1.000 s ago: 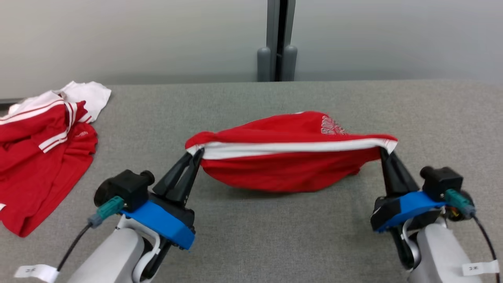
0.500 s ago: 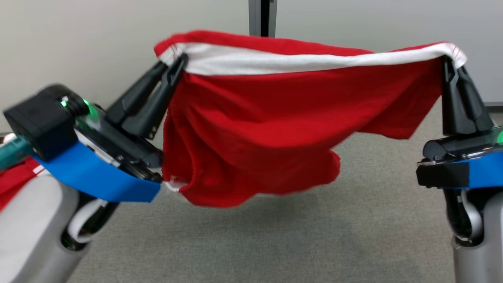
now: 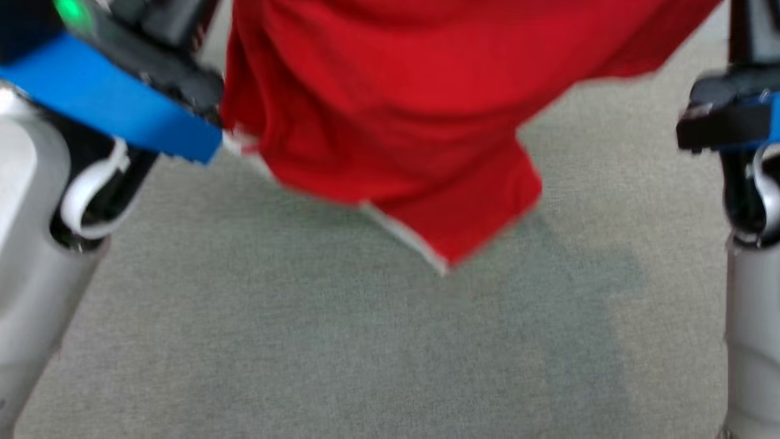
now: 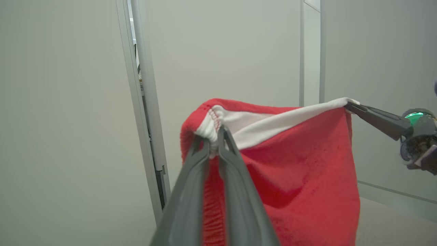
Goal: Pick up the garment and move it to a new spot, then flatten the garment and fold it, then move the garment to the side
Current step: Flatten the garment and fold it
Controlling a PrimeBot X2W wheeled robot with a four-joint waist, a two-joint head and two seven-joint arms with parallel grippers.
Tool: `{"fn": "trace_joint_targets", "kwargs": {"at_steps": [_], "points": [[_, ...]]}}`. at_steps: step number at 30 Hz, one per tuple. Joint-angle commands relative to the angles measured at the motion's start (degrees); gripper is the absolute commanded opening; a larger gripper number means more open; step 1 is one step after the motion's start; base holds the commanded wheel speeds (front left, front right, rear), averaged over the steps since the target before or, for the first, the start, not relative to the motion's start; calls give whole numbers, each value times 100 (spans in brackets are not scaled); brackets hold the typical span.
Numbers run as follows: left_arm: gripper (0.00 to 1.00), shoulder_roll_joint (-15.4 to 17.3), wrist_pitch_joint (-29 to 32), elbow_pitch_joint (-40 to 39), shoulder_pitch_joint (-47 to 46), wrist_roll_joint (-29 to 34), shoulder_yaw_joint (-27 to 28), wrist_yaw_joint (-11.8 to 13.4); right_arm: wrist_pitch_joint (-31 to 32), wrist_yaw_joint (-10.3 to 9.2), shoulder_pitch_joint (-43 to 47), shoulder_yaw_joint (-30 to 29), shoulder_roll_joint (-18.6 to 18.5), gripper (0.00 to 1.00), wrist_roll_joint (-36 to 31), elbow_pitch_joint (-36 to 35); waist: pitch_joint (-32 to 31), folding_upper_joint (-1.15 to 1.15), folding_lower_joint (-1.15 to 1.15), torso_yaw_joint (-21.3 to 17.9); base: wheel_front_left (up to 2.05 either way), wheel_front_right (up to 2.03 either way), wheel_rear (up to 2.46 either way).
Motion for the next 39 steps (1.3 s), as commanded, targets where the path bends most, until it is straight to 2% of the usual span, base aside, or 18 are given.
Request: {"fn": "trace_joint_targets", "kwargs": {"at_steps": [1,5,8,15,23,31,36,39], "points": [[0,-76,-95,125,-275,51,69,-22,-97,-2,-308,-37,-6,0,-68,98,181,0,-1,51,0,0,0],[0,-271,-352,607,-912,187,75,-36,-402,-2,-1046,-130,65,0,-229,410,511,0,-1,-37,0,0,0],[0,-427,-515,883,-1041,155,-20,-52,-587,-1,-1221,-142,147,0,-336,628,725,0,-1,-56,0,0,0],[0,-585,-910,1441,-209,131,-665,-70,-1027,-1,-562,80,295,0,-428,1554,1067,0,-1,-38,0,0,0],[0,-713,-1625,1827,1160,43,-1129,-61,-1504,-1,479,284,413,0,-218,2399,939,0,-1,-38,0,0,0],[0,-748,-1833,1252,2334,194,-994,155,-1626,-1,1695,314,455,0,64,1904,290,0,-1,-118,0,0,0],[0,-641,-1840,448,3176,375,-843,400,-1632,-1,2694,376,455,0,332,1088,-126,0,-1,-149,0,0,0],[0,-436,-1840,-309,3864,454,-813,677,-1485,-1,3476,311,455,0,402,208,-296,0,-1,-139,0,0,0]]}}
